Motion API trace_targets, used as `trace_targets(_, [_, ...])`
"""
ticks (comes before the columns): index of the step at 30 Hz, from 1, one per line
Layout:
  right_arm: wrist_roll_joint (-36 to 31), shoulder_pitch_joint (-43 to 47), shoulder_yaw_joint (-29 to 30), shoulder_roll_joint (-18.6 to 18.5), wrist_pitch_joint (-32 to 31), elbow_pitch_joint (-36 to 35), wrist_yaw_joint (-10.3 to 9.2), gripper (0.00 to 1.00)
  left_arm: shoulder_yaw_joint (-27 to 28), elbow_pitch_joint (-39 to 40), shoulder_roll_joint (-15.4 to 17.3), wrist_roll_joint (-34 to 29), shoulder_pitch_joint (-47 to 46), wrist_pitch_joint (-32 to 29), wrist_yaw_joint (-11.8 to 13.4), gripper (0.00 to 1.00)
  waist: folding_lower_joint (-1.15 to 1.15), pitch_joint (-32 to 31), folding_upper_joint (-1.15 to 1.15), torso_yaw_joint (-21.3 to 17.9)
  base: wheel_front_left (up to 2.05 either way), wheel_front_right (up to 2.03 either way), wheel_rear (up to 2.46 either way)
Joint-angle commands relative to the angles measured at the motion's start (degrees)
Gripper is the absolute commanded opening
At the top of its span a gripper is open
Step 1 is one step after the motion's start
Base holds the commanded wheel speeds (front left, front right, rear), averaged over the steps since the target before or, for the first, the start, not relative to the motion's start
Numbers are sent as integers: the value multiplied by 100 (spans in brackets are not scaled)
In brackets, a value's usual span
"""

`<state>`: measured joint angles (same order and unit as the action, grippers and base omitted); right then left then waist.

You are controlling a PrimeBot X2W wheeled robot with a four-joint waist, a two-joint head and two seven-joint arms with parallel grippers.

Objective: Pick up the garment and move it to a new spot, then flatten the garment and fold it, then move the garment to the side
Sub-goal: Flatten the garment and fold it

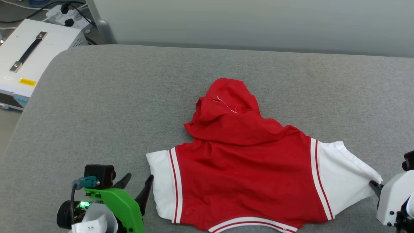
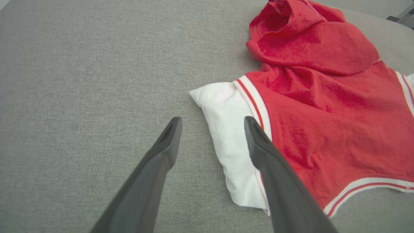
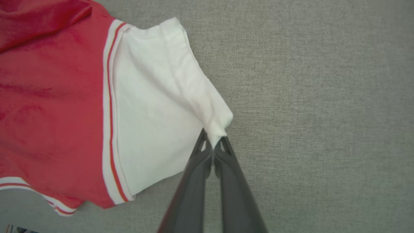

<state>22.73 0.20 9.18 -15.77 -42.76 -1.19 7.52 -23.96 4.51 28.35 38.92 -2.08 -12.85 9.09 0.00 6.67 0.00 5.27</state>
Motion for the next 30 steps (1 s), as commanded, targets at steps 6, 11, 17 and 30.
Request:
trace_targets(6, [-94, 44, 96, 240, -112, -402, -3, 0, -325, -298, 191, 495, -167, -1156, -371, 100, 0, 260, 0, -330, 0, 0, 0])
trace_targets(11, [-89, -22, 81, 361, -82, -472, -3, 0, -503, -835, 254, 524, -532, -1660, -499, 100, 0, 471, 0, -485, 0, 0, 0])
trace_targets(17, [-49, -62, 86, 418, -9, -403, -3, 0, -832, -1587, 160, 582, -906, -2276, -728, 100, 0, 592, 0, -570, 0, 0, 0])
trace_targets(30, [0, -11, 132, 459, 135, -352, -3, 0, -766, -1926, -129, 908, -1045, -2051, -1057, 0, 0, 352, 0, -504, 0, 0, 0])
